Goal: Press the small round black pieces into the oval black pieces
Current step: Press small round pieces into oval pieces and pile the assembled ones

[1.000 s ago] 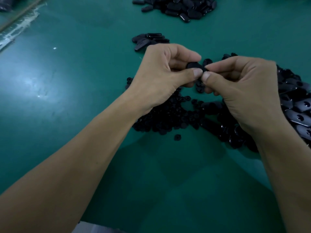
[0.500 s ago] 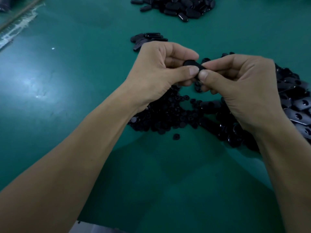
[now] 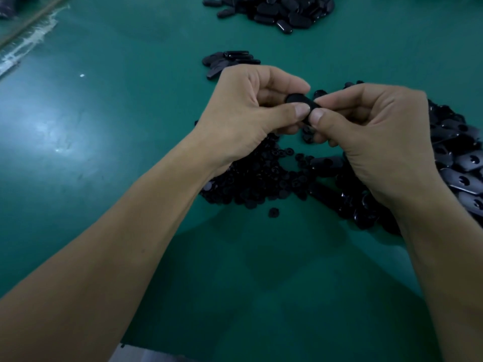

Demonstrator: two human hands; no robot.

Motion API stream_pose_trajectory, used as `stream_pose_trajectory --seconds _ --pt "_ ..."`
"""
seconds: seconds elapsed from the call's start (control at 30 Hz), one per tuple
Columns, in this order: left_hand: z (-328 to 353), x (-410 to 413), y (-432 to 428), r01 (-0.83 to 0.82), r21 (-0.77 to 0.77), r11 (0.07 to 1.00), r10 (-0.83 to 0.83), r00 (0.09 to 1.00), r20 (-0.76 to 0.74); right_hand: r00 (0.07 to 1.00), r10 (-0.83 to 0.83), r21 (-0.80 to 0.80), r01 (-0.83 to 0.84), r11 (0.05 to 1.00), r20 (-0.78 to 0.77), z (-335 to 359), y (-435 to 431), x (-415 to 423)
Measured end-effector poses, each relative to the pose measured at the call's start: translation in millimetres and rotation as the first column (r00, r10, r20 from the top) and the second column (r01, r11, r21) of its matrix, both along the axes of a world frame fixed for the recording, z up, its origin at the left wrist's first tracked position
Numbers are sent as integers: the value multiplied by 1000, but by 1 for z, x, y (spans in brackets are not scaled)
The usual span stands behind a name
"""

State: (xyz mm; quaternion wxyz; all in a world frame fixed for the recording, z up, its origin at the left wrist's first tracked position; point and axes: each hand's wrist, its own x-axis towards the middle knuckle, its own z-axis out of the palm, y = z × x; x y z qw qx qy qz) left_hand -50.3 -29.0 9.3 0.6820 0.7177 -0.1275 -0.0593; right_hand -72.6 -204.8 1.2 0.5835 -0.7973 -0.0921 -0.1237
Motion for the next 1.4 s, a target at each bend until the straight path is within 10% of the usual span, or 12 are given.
stream_pose_trajectory --seconds 0.6,1.07,1.4 --pt "1 -1 -2 -77 117 990 66 993 99 1000 -9 -47 9 999 12 -2 0 0" --pt "-5 -1 -12 -193 -108 975 192 981 -19 911 -181 -328 311 892 371 -11 4 -2" --pt "-8 -3 -18 -211 -82 974 216 975 51 961 -200 -128 226 966 191 -5 12 -3"
